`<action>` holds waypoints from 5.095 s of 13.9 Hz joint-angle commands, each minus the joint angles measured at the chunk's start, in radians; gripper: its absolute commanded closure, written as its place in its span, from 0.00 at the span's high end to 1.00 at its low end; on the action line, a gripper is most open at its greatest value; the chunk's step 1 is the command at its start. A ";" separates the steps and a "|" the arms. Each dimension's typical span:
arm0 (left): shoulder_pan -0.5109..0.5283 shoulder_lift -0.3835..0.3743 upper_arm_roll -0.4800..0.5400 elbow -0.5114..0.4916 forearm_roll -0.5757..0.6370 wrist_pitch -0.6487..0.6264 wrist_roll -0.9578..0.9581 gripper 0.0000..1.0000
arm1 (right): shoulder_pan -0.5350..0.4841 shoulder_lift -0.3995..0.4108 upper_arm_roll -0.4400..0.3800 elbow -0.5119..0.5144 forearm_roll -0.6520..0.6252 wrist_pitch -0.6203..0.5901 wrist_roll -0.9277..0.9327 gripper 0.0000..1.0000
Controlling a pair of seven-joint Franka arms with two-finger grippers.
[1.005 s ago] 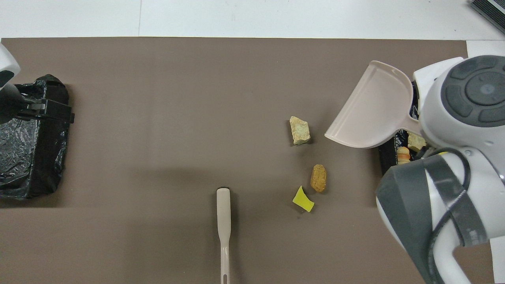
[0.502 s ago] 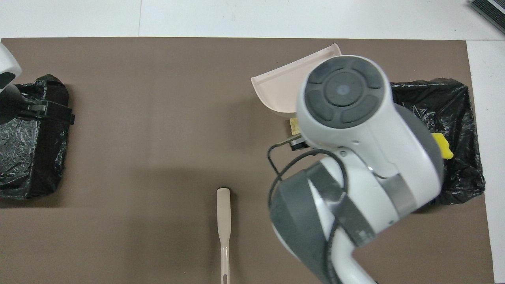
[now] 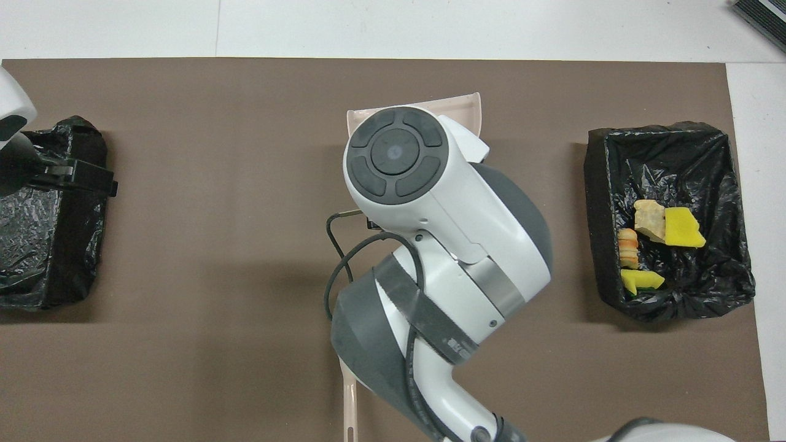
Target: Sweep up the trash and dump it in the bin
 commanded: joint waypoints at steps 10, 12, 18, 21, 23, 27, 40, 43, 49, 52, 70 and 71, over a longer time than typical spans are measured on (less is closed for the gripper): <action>-0.006 -0.018 -0.007 -0.076 0.009 0.080 0.029 1.00 | 0.061 0.045 0.000 -0.230 0.108 0.296 0.120 0.00; -0.006 -0.018 -0.010 -0.074 0.011 0.080 0.029 1.00 | 0.038 0.017 0.001 -0.319 0.108 0.356 0.110 0.00; -0.027 -0.001 -0.015 -0.076 0.009 0.115 0.031 1.00 | 0.050 0.028 0.001 -0.324 0.112 0.366 0.119 0.35; -0.049 0.008 -0.015 -0.109 0.009 0.170 0.031 1.00 | 0.037 0.009 0.001 -0.312 0.114 0.343 0.113 0.39; -0.052 0.011 -0.015 -0.146 0.009 0.221 0.034 1.00 | 0.011 -0.041 0.001 -0.301 0.115 0.294 0.108 0.51; -0.109 0.059 -0.015 -0.211 0.009 0.342 0.031 1.00 | -0.144 -0.208 0.001 -0.310 0.215 0.177 -0.037 0.74; -0.521 0.137 -0.012 -0.388 0.015 0.573 -0.544 1.00 | -0.453 -0.480 -0.017 -0.263 0.203 -0.114 -0.212 1.00; -0.569 0.137 -0.013 -0.419 0.015 0.590 -0.604 0.91 | -0.482 -0.476 -0.027 -0.218 0.200 -0.177 -0.309 1.00; -0.572 0.134 -0.013 -0.433 0.015 0.600 -0.617 0.18 | -0.480 -0.477 -0.040 -0.222 0.217 -0.174 -0.357 1.00; -0.555 0.140 -0.012 -0.410 0.017 0.585 -0.601 0.00 | -0.480 -0.477 -0.042 -0.226 0.218 -0.174 -0.360 1.00; -0.231 0.286 -0.007 -0.128 0.035 0.376 -0.101 0.00 | -0.474 -0.531 -0.037 -0.296 0.269 -0.179 -0.335 1.00; -0.235 0.263 -0.008 -0.186 0.034 0.435 -0.101 0.00 | -0.471 -0.546 -0.037 -0.314 0.272 -0.184 -0.320 1.00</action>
